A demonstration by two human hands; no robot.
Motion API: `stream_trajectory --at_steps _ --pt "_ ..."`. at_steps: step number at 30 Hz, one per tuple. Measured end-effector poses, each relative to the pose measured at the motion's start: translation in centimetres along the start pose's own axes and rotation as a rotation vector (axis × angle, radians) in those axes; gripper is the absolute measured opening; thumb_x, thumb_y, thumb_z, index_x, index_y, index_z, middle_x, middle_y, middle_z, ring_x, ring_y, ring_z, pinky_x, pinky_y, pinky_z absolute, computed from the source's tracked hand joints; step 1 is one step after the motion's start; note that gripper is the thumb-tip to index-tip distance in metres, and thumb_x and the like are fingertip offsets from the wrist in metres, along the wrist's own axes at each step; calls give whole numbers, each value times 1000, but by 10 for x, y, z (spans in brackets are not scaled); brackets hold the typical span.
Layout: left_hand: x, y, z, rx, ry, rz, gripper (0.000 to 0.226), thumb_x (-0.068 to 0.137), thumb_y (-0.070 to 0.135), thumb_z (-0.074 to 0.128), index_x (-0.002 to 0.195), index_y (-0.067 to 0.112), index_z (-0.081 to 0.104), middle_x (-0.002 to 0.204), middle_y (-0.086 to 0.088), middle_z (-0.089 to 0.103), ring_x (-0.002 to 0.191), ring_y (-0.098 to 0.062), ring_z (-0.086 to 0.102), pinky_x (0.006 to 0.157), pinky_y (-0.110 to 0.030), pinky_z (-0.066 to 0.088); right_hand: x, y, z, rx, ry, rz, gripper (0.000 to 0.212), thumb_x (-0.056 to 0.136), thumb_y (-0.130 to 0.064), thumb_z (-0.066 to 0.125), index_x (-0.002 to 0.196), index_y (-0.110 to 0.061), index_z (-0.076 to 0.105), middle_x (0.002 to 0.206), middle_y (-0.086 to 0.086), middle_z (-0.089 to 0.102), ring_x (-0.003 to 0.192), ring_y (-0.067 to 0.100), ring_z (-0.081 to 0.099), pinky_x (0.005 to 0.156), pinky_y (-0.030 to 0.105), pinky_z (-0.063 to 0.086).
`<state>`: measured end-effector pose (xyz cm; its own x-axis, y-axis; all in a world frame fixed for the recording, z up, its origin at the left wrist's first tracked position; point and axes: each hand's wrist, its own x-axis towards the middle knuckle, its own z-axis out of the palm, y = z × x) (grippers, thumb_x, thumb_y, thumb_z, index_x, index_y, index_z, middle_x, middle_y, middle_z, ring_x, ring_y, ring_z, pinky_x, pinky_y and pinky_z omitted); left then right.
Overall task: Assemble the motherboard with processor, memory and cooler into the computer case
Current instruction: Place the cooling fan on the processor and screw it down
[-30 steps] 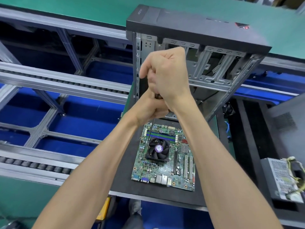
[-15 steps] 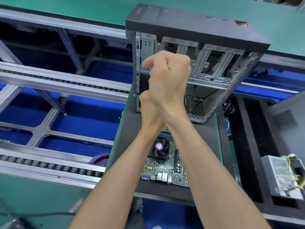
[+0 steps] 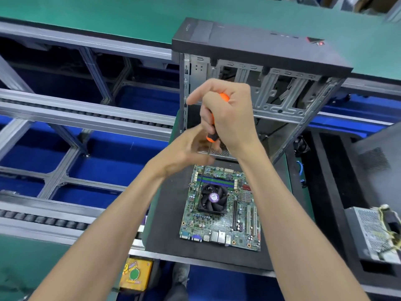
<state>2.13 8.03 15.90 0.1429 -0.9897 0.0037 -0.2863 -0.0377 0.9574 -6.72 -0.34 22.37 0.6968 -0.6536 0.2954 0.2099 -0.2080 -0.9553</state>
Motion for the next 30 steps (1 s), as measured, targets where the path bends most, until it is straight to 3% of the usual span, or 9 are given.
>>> stream_trajectory --at_steps 3,5,8,10,15,20,23,26,30 --pt "-8 -85 -4 190 -95 -193 63 74 -4 61 130 23 50 129 2 56 124 -16 53 104 -40 44 -3 0 -5 22 48 11 27 78 12 40 72 7 65 42 9 35 35 24 22 39 33 20" --pt "-18 -136 16 405 -101 -297 57 81 0 65 128 28 53 131 8 55 122 -13 54 101 -33 45 -4 0 -7 24 71 4 27 78 11 40 73 5 66 40 5 37 34 19 26 39 31 22" --pt "-22 -181 44 548 -32 -266 34 84 16 74 115 20 60 113 7 54 107 -19 57 94 -33 46 -6 -1 -7 25 89 6 28 79 13 41 74 3 66 40 1 38 33 18 27 39 28 23" --pt "-18 -191 49 562 4 -215 22 83 20 77 97 22 60 102 8 50 95 -18 56 87 -33 47 -7 -1 -6 34 103 19 28 79 15 41 74 2 66 40 1 37 34 18 26 40 28 22" --pt "-4 -203 50 649 3 -154 27 82 34 79 97 14 69 102 11 45 94 -10 38 88 -25 37 -9 -1 -5 49 149 29 25 79 15 43 76 7 66 45 4 35 37 18 25 40 33 20" --pt "-1 -208 56 617 18 -137 22 82 25 80 96 11 72 99 11 52 93 -10 42 91 -31 42 -10 1 -7 68 180 -1 25 78 13 44 75 4 66 42 -2 35 36 15 24 40 29 20" --pt "-2 -210 59 609 35 -216 23 85 25 77 104 14 71 105 5 59 98 -18 54 92 -35 45 -11 2 -10 93 203 -6 25 78 15 43 75 5 66 42 -2 34 36 15 23 40 25 19" --pt "-3 -209 62 639 89 -310 22 89 31 72 110 23 71 111 4 62 99 -23 59 78 -33 43 -11 2 -13 114 216 -6 25 78 15 42 75 5 65 41 -4 33 35 14 22 41 21 21" --pt "-5 -207 68 769 128 -293 16 91 34 69 106 28 70 105 1 68 95 -28 60 66 -31 37 -10 -1 -15 124 211 -12 24 77 13 42 76 4 64 42 -4 34 35 13 22 42 19 22"
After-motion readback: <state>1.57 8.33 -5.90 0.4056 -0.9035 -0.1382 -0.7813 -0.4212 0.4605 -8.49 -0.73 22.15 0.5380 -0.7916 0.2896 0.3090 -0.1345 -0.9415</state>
